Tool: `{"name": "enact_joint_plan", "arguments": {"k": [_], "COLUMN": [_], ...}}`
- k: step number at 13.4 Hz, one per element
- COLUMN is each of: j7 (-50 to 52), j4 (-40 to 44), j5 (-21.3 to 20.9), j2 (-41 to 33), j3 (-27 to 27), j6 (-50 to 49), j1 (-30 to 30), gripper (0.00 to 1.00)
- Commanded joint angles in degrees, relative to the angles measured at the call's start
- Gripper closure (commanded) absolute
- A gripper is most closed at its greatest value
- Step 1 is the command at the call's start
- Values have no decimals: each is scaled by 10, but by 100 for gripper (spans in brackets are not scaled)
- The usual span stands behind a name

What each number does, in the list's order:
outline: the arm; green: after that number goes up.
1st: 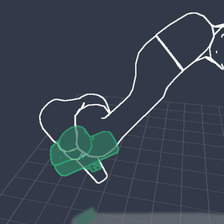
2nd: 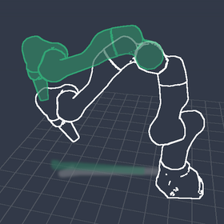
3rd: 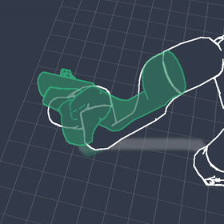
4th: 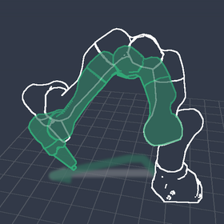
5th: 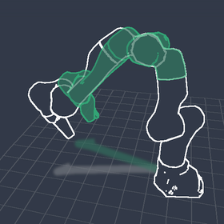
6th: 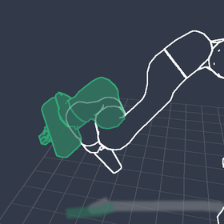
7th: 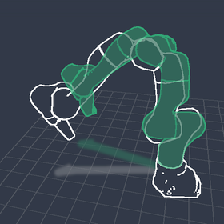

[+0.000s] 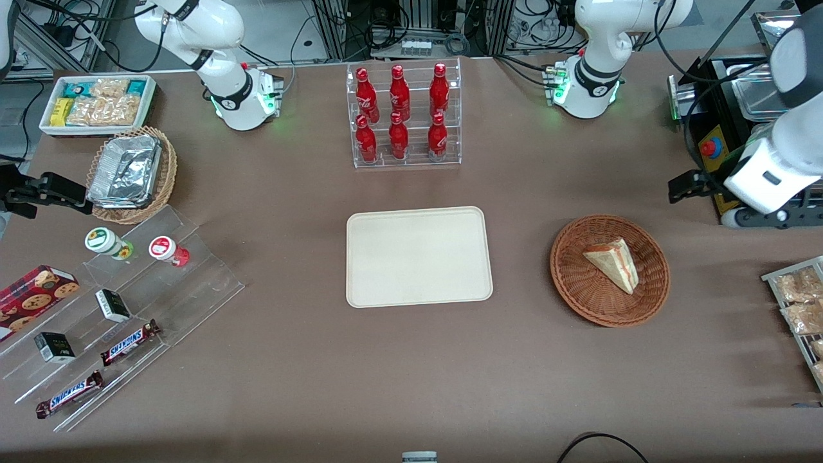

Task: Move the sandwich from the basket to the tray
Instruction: 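Move the left gripper over the wicker basket toward the wrapped sandwich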

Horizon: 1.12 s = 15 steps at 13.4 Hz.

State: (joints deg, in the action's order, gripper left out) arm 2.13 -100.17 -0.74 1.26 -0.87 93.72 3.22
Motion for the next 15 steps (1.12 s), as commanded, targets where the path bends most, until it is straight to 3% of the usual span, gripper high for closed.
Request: {"name": "enact_joint_plan", "arguments": {"k": [1, 11, 15], "j7": [17, 250, 330], "j4": [-61, -240, -260], "j5": [-5, -2, -3], "j2": [-12, -13, 21], "j3": [0, 3, 3], "j6": [60, 314, 371], "j1": [-1, 4, 21], "gripper": [0, 0, 0]}}
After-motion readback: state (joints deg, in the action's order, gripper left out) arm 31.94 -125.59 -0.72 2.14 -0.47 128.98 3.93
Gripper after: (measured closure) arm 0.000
